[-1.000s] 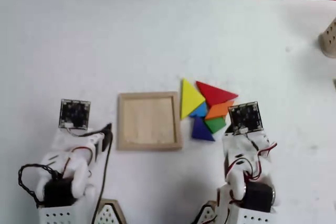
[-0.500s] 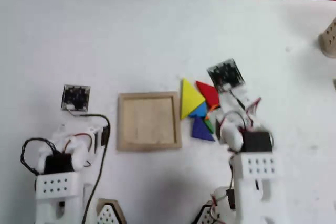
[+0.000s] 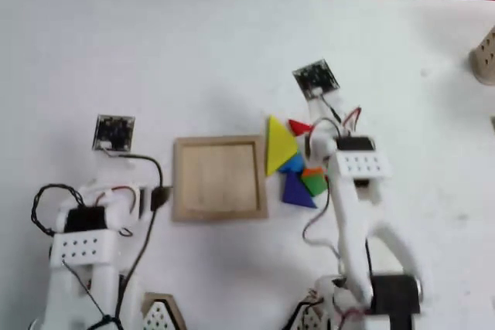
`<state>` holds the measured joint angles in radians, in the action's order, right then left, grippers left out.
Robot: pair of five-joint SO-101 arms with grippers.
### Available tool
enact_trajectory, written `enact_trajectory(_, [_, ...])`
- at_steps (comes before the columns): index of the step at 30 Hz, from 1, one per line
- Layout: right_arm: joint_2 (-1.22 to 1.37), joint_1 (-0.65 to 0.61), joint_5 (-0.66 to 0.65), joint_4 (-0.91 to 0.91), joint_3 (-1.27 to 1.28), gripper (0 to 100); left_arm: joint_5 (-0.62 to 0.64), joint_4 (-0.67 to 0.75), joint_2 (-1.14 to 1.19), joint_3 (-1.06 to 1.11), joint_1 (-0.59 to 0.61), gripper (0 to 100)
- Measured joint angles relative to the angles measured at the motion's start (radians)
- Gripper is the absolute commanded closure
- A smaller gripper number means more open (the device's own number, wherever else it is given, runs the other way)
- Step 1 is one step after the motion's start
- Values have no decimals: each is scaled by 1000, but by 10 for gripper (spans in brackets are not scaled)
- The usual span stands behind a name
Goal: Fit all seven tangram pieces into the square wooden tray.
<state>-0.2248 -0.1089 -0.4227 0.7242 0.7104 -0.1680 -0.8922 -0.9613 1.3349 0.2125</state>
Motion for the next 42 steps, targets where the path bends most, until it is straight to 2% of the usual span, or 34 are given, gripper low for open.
enact_trajectory(4, [199,0,-81,0,-135,820,15,-3,38,-8,0,612])
enact_trajectory(10, [443,-2,-281,60,-328,746,21,-3,40,-8,0,609])
enact_trajectory(28, [497,-2,-680,400,-443,744,21,21,48,-8,0,611])
enact_trajectory(42, [505,-5,-703,471,-436,711,21,21,48,-8,0,611])
